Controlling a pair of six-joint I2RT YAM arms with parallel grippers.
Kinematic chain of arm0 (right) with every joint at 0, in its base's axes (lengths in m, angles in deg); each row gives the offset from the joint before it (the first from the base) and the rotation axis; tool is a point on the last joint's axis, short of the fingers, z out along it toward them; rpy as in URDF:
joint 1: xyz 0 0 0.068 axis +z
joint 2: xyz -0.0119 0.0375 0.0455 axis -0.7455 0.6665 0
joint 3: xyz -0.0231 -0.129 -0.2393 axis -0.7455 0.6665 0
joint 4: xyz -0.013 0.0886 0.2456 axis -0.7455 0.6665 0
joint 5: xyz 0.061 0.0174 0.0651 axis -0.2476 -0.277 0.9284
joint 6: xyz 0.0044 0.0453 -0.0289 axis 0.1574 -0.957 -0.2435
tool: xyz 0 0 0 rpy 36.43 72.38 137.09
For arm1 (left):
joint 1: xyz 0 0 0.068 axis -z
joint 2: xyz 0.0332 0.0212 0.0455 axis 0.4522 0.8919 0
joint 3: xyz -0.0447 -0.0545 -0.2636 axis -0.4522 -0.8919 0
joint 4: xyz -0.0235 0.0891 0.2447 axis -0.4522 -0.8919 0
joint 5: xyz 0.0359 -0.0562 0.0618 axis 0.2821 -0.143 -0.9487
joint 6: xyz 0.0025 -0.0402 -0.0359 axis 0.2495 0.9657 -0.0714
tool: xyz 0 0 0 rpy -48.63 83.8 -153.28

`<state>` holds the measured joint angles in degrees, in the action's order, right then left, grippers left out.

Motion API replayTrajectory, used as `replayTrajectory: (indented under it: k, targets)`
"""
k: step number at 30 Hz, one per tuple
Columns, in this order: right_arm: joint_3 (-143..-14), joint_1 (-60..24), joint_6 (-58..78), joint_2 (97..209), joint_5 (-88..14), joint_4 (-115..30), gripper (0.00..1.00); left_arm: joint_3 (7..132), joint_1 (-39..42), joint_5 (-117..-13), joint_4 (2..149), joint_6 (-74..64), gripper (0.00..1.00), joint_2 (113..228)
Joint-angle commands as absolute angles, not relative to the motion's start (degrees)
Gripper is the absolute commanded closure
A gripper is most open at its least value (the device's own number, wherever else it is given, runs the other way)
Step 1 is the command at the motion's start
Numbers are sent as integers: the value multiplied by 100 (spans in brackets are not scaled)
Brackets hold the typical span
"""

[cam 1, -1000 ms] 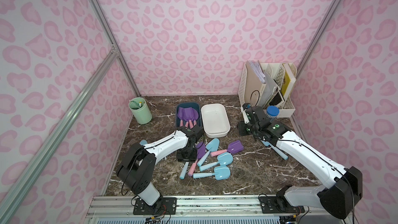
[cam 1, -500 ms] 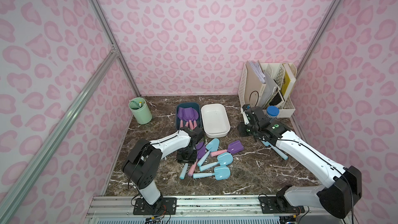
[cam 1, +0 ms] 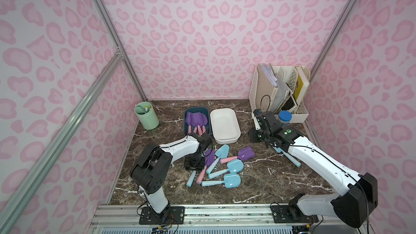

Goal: Sort the small shovels by color and place them into the storage box
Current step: Pick up the shovel from the center of the board.

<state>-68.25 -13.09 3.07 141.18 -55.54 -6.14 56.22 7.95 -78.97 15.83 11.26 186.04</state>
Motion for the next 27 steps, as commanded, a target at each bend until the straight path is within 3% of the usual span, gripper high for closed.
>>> replayTrajectory:
  k: [1,27]
  targets:
    - [-6825,-1310,252,14123,-5537,-595,59,5598,792,-7849,1596,1030,58,18651]
    - [-6791,-1305,194,14122,-5506,-603,59,5641,748,-8076,1250,925,75,18327]
